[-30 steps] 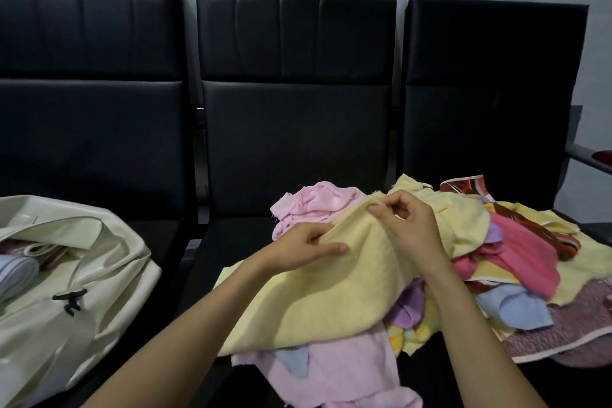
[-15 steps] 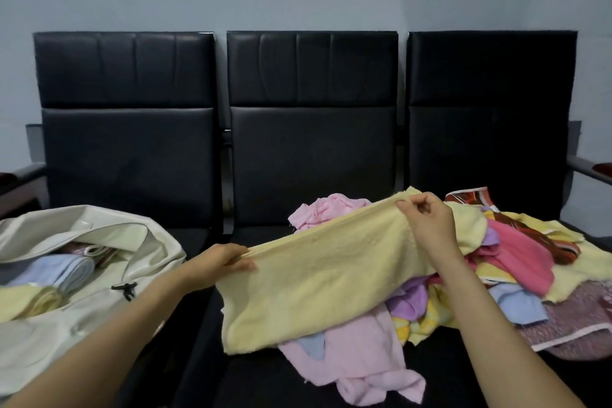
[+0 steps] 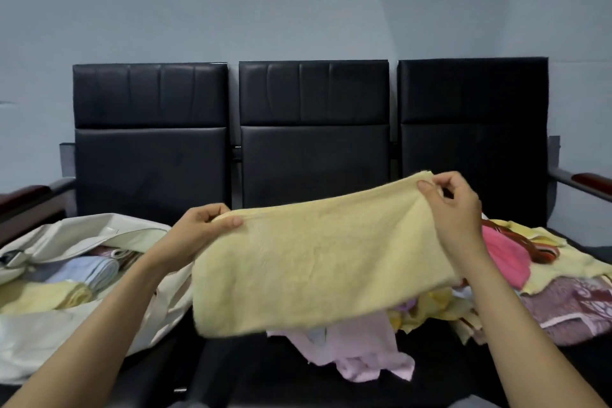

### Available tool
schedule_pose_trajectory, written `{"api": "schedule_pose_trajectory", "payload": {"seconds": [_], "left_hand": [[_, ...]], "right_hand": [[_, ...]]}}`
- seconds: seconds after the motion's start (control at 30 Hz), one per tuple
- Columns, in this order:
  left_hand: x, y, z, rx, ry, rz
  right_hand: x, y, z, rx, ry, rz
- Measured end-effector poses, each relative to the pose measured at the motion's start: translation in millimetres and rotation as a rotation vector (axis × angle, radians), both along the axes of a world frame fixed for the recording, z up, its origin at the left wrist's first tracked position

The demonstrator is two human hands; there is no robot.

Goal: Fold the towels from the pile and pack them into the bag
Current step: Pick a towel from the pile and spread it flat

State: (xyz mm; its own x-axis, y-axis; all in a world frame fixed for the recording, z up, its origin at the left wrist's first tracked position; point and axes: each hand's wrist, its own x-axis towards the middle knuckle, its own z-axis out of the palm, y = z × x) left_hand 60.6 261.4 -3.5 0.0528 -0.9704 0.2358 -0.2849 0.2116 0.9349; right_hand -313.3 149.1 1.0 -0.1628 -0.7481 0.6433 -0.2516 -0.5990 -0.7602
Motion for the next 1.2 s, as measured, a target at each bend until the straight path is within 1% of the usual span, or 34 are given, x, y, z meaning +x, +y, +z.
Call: {"api": "schedule_pose_trajectory", "payload": {"seconds": [0.07, 0.1, 0.13, 0.17, 0.2, 0.23, 0.27, 0.3, 0.4, 0.47, 0.53, 0.63, 0.7, 0.73, 0.77, 0.83, 0.9, 0.97, 1.0, 1.07, 1.2], "left_hand": [[6, -4, -12, 0.184, -0.028, -0.081], [6, -8, -23, 0.258, -0.031, -0.089], [4, -14, -37, 0.299, -0.032, -0.055], [-1, -23, -55, 0.318, -0.05, 0.036], [-6, -31, -74, 0.33, -0.079, 0.151], [-11, -41, -97, 0.359, -0.089, 0.266], [-16, -48, -119, 0.408, -0.054, 0.34], [-20, -54, -141, 0.472, -0.002, 0.373], [-21, -65, -174, 0.603, 0.191, 0.428], [-14, -68, -173, 0.67, 0.226, 0.437], [-9, -65, -167, 0.727, 0.197, 0.348], [-7, -57, -163, 0.735, 0.224, 0.363], [-10, -53, -163, 0.659, 0.271, 0.426], [-13, -53, -162, 0.583, 0.263, 0.462], [-16, -53, -160, 0.496, 0.2, 0.493], [-26, -51, -151, 0.379, -0.041, 0.525], [-40, -49, -138, 0.357, -0.211, 0.519], [-55, -50, -122, 0.355, -0.314, 0.5], [-64, -52, -112, 0.358, -0.344, 0.489], [-84, -60, -92, 0.363, -0.34, 0.452], [-150, -88, -65, 0.297, -0.302, 0.328]], "right_hand": [[-1, -7, -15, 0.072, 0.045, 0.016], [0, -14, -29, 0.114, 0.078, 0.007], [1, -21, -45, 0.161, 0.119, 0.001], [1, -29, -64, 0.214, 0.194, -0.016], [2, -35, -87, 0.267, 0.326, -0.049], [4, -41, -112, 0.301, 0.499, -0.105], [8, -46, -135, 0.281, 0.682, -0.164], [14, -47, -153, 0.202, 0.815, -0.195], [37, -40, -182, -0.056, 0.989, -0.056], [48, -34, -187, -0.105, 1.092, 0.018], [50, -33, -191, -0.094, 1.182, 0.043], [49, -34, -190, -0.037, 1.188, 0.069], [51, -31, -187, -0.014, 1.206, 0.061], [51, -30, -187, -0.004, 1.215, 0.052], [51, -28, -186, 0.025, 1.224, 0.056], [49, -27, -188, 0.089, 1.242, 0.062], [47, -28, -189, 0.13, 1.271, 0.049], [44, -29, -191, 0.137, 1.302, 0.016], [43, -27, -190, 0.114, 1.291, -0.008], [42, -24, -186, 0.066, 1.223, -0.04], [31, -21, -177, 0.153, 1.079, -0.066]]}}
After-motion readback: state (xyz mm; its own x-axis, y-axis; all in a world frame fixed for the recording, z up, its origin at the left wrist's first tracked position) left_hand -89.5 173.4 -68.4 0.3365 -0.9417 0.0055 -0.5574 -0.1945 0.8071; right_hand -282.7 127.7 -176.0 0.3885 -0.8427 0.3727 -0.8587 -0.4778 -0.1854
